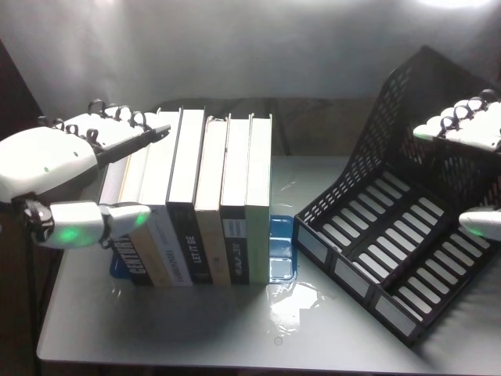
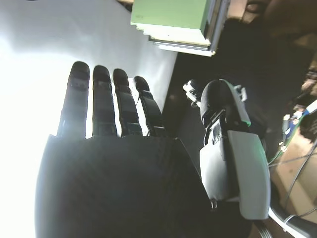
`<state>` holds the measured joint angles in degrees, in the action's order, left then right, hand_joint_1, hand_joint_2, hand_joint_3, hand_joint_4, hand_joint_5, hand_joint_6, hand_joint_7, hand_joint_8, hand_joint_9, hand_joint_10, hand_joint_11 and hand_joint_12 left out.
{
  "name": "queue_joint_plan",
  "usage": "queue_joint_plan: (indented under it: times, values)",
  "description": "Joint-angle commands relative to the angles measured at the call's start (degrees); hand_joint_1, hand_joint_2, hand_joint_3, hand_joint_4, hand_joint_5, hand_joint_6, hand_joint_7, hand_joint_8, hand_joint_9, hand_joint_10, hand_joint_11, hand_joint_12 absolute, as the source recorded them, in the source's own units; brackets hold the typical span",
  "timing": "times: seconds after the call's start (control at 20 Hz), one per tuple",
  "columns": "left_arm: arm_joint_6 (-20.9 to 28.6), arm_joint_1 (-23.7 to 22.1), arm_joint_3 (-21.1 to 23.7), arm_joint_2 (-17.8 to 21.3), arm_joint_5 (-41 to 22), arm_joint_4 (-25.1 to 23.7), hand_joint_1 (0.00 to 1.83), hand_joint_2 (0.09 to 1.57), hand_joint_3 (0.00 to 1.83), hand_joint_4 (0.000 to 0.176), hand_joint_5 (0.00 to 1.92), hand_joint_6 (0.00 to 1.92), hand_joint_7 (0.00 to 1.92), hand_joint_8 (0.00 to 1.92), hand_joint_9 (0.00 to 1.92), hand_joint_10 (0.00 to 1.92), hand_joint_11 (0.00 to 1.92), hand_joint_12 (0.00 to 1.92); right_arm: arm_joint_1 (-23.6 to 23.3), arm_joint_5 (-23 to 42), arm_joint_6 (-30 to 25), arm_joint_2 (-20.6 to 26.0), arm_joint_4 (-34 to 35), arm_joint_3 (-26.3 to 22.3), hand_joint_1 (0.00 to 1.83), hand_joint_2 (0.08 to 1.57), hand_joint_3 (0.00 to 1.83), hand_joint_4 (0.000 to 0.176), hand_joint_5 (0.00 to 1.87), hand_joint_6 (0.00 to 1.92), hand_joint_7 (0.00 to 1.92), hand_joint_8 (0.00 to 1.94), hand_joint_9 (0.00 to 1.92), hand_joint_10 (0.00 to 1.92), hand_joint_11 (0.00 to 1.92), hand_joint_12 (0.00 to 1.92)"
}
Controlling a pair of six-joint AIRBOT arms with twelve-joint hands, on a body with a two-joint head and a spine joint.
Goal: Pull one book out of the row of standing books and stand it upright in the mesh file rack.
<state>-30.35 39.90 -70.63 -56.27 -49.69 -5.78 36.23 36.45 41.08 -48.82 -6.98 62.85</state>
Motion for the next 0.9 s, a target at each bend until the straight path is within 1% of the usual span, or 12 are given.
queue_joint_plan:
  times: [0.0,0.05,0.1,0.25,0.4,0.5,0.55,0.6,0.65,0.7,0.75,0.85]
  values:
    - [0.0,-0.8,-0.3,0.5,-5.3,0.6,0.16,1.32,0.02,0.037,0.0,0.0,0.0,0.0,0.0,0.0,0.0,0.0,-0.8,4.6,0.8,0.6,0.9,0.3,0.3,1.31,0.02,0.0,0.0,0.0,0.0,0.0,0.0,0.0,0.0,0.0]
    - [0.0,-1.5,-0.5,0.4,-4.5,-0.2,0.16,1.31,0.01,0.037,0.0,0.0,0.0,0.0,0.0,0.0,0.0,0.0,-1.1,3.9,1.6,0.6,0.9,0.2,0.31,1.31,0.02,0.0,0.0,0.0,0.0,0.0,0.0,0.0,0.0,0.0]
    - [0.0,-2.0,-0.7,0.2,-3.7,-0.9,0.14,1.29,0.0,0.042,0.0,0.0,0.0,0.0,0.0,0.0,0.0,0.0,-1.2,3.7,2.0,0.6,0.9,0.2,0.29,1.31,0.02,0.0,0.0,0.0,0.0,0.0,0.0,0.0,0.0,0.0]
    - [0.0,-4.2,-1.6,-1.2,0.1,-2.9,0.11,1.24,0.0,0.042,0.04,0.01,0.0,0.0,0.0,0.0,0.0,0.0,-1.2,2.9,2.8,0.4,1.3,0.3,0.24,1.3,0.0,0.0,0.0,0.0,0.0,0.0,0.0,0.0,0.0,0.0]
    - [0.0,-6.5,-3.0,-2.6,4.1,-5.0,0.0,1.2,0.0,0.058,0.1,0.03,0.0,0.0,0.0,0.0,0.0,0.0,-1.2,2.6,2.8,-0.3,1.9,0.8,0.31,1.3,0.0,0.0,0.0,0.0,0.0,0.0,0.0,0.0,0.0,0.0]
    - [0.0,-8.2,-3.7,-3.6,7.1,-6.3,0.0,1.16,0.0,0.058,0.19,0.03,0.0,0.0,0.0,0.0,0.0,0.0,-0.9,2.6,2.8,-0.7,2.4,1.1,0.33,1.3,0.0,0.0,0.0,0.0,0.0,0.0,0.0,0.0,0.0,0.0]
    - [0.0,-9.2,-4.2,-4.4,9.3,-6.8,0.0,1.15,0.0,0.048,0.22,0.04,0.0,0.0,0.0,0.0,0.0,0.0,-0.7,2.6,2.8,-0.9,2.8,1.3,0.3,1.3,0.0,0.0,0.0,0.0,0.0,0.0,0.0,0.0,0.0,0.0]
    - [0.0,-9.8,-4.7,-4.9,10.2,-7.5,0.0,1.16,0.0,0.046,0.25,0.05,0.0,0.0,0.0,0.0,0.0,0.0,-0.5,2.6,2.8,-1.1,3.2,1.5,0.33,1.3,0.0,0.0,0.0,0.0,0.0,0.0,0.0,0.0,0.0,0.0]
    - [0.0,-10.9,-5.3,-5.9,12.0,-8.9,0.0,1.16,0.0,0.052,0.25,0.05,0.0,0.0,0.0,0.0,0.0,0.0,-0.3,2.6,2.8,-1.4,3.5,1.7,0.34,1.3,0.0,0.0,0.0,0.0,0.0,0.0,0.0,0.0,0.0,0.0]
    - [0.0,-11.8,-6.0,-6.7,13.7,-10.2,0.03,1.16,0.0,0.041,0.33,0.03,0.0,0.0,0.0,0.0,0.0,0.0,-0.1,2.6,2.8,-1.6,3.7,1.8,0.37,1.3,0.0,0.0,0.0,0.0,0.0,0.0,0.0,0.0,0.0,0.0]
    - [0.0,-13.2,-6.7,-7.6,16.1,-12.0,0.08,1.16,0.0,0.024,0.4,0.05,0.0,0.0,0.0,0.0,0.0,0.0,0.1,2.6,2.8,-1.7,3.9,1.9,0.34,1.31,0.0,0.0,0.0,0.0,0.0,0.0,0.0,0.0,0.0,0.0]
    - [0.0,-14.7,-7.4,-8.7,18.9,-14.2,0.1,1.15,0.0,0.03,0.47,0.03,0.0,0.0,0.0,0.0,0.0,0.0,0.2,2.7,2.8,-2.0,4.2,2.1,0.31,1.32,0.01,0.0,0.0,0.0,0.0,0.0,0.0,0.0,0.0,0.0]
